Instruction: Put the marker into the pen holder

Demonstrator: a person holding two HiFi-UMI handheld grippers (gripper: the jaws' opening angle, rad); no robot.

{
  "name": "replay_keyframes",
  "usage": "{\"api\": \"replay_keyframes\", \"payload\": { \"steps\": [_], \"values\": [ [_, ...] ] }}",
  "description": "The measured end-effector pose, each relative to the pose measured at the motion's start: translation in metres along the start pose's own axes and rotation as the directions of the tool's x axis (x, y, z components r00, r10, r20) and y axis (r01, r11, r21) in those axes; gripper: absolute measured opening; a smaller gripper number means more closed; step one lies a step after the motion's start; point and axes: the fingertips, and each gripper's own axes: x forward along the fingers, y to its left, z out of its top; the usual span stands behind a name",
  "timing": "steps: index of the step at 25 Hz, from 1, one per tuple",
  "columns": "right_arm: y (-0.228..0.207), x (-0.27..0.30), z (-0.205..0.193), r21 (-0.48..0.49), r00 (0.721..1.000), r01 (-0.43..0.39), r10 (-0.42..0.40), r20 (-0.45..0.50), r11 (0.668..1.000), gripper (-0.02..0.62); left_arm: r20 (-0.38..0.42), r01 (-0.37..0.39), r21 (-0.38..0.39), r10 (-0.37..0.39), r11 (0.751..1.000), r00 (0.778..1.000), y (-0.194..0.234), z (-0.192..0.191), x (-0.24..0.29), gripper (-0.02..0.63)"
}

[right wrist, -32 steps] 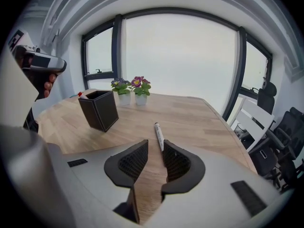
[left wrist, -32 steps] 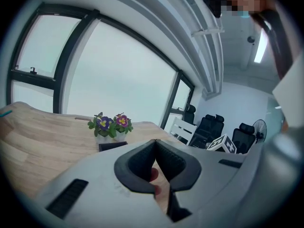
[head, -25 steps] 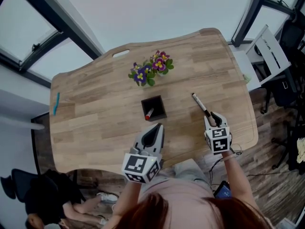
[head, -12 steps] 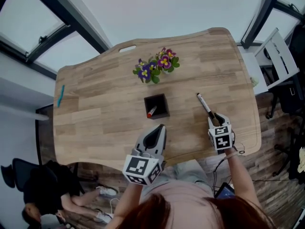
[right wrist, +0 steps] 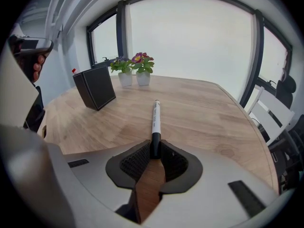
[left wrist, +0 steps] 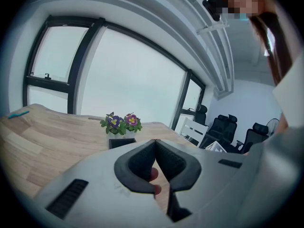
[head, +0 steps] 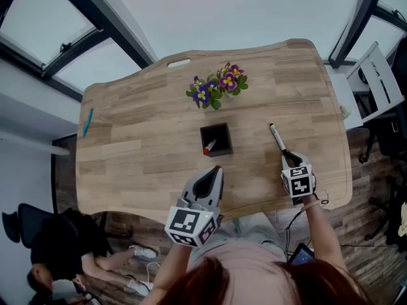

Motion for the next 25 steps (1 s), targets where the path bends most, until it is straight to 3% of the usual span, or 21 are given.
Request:
{"api": "replay_keyframes", "payload": {
  "steps": [25],
  "values": [
    [0.035, -0.049, 0.049, -0.034, 0.985, 0.046, -0.039, 0.170, 0.998, 0.060, 0.033, 0.038, 0.014, -0.039, 0.999, 0.999, 0.028, 0.026, -0.025, 0.002]
  ]
}}
